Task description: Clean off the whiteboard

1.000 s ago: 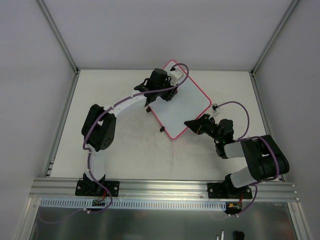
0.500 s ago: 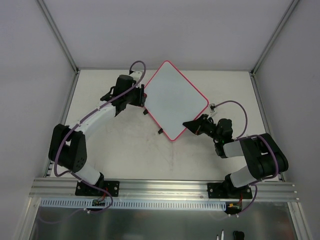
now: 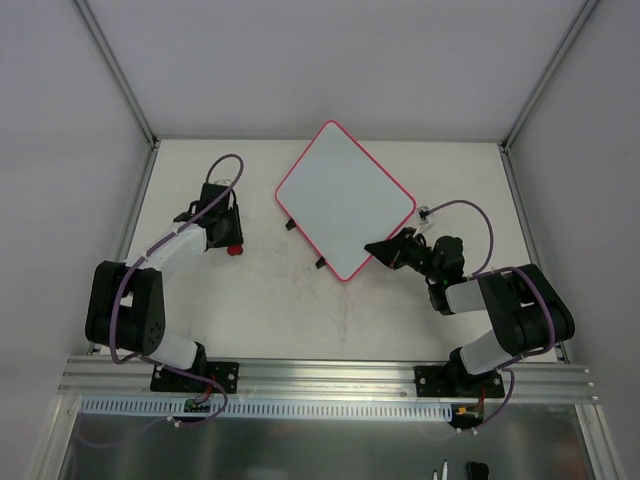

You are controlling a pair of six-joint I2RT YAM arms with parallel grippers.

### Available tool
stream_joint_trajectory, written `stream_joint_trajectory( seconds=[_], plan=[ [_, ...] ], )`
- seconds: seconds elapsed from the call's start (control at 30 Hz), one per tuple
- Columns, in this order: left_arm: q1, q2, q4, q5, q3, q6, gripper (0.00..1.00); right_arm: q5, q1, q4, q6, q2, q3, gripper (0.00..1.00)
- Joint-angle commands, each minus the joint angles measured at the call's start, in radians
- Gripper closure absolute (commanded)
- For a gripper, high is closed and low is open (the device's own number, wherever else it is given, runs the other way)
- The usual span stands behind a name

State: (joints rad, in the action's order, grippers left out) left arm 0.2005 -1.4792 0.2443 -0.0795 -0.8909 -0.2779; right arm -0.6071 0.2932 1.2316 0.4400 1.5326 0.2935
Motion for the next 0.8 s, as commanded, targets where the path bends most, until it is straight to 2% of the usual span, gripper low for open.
stream_joint_trajectory(
  seconds=[0.0,0.13,0.33,0.63,0.77],
  plan=[
    [-0.042,-0.026,0.032,-0.083,0.003,-0.047,0.73,-0.082,0.026,0.301,-0.049,-0.002,0.036,1.00],
    [-0.088,-0.078,0.038,-0.094,0.003,-0.056,0.71,-0.080,0.027,0.301,-0.049,0.006,0.038,1.00],
    [-0.115,-0.112,0.039,-0.065,0.000,-0.070,0.63,-0.082,0.027,0.301,-0.049,0.004,0.036,1.00],
    [-0.119,-0.096,0.041,-0.068,0.007,-0.081,0.53,-0.083,0.029,0.301,-0.047,0.000,0.036,1.00],
    [-0.119,-0.058,0.039,-0.083,0.024,-0.089,0.45,-0.083,0.029,0.301,-0.049,0.003,0.038,1.00]
  ],
)
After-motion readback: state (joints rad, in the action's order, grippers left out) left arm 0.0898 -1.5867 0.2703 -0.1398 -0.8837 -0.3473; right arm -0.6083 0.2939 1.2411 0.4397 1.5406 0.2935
